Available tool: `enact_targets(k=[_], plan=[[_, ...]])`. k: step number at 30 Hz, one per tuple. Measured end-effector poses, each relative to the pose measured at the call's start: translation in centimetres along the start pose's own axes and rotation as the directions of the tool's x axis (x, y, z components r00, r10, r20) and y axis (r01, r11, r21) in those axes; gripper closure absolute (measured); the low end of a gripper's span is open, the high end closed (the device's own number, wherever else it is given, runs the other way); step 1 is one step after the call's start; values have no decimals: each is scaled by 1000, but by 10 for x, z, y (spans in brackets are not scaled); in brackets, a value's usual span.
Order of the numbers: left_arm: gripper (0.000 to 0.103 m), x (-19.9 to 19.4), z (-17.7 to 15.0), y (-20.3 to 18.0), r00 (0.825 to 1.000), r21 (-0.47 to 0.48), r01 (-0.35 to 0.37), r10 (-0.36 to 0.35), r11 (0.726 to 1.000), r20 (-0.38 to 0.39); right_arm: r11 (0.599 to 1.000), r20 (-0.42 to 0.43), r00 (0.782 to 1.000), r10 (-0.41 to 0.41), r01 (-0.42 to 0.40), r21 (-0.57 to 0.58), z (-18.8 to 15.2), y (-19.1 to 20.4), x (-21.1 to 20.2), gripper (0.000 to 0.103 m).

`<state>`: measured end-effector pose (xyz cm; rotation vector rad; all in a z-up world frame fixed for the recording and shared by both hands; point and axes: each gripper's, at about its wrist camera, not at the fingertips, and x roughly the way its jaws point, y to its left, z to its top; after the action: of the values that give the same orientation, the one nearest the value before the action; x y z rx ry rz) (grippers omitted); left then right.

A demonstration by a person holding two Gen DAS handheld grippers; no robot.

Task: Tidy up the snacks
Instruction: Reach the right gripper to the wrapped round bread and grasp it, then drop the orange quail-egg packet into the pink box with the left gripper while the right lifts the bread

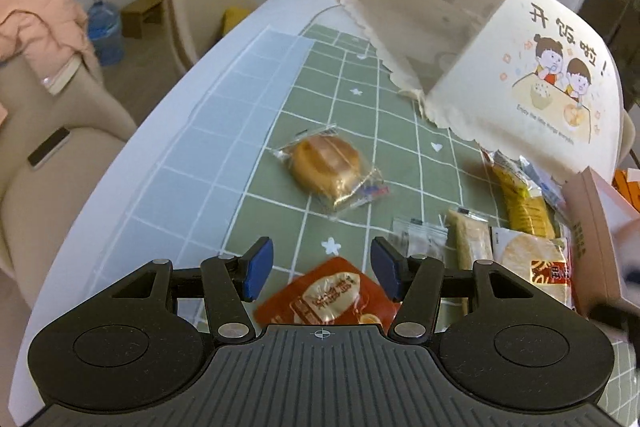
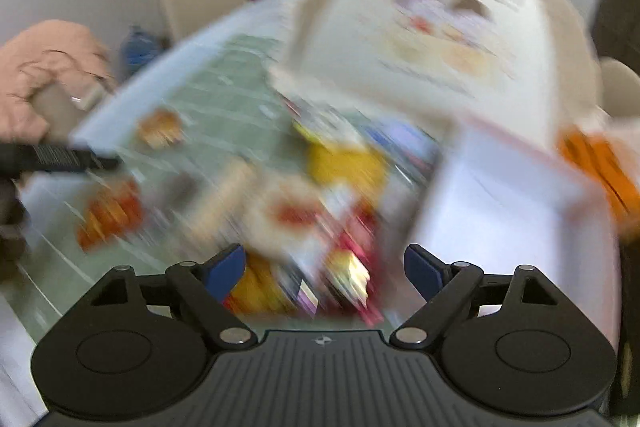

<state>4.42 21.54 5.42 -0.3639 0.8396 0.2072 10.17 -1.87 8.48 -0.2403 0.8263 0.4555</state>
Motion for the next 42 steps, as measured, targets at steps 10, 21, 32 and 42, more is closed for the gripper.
enact_targets(k=[10, 21, 32, 42], plan=[[43, -15, -29, 23, 986, 207, 162, -150, 965, -70, 979, -167, 965, 203, -196, 59, 108, 99, 148, 14], [43, -5, -21, 10, 989, 436, 147, -133, 888, -64, 969, -202, 967, 153, -188, -162, 90, 111, 117, 48], [33, 7, -33, -18, 958, 487, 278, -203, 828, -201, 991, -174, 976, 131, -134, -9, -32, 5, -12, 48], [27, -12, -95, -69, 965, 552, 240, -132, 799, -228, 991, -194, 980, 31, -5, 131, -132, -35, -39, 48]])
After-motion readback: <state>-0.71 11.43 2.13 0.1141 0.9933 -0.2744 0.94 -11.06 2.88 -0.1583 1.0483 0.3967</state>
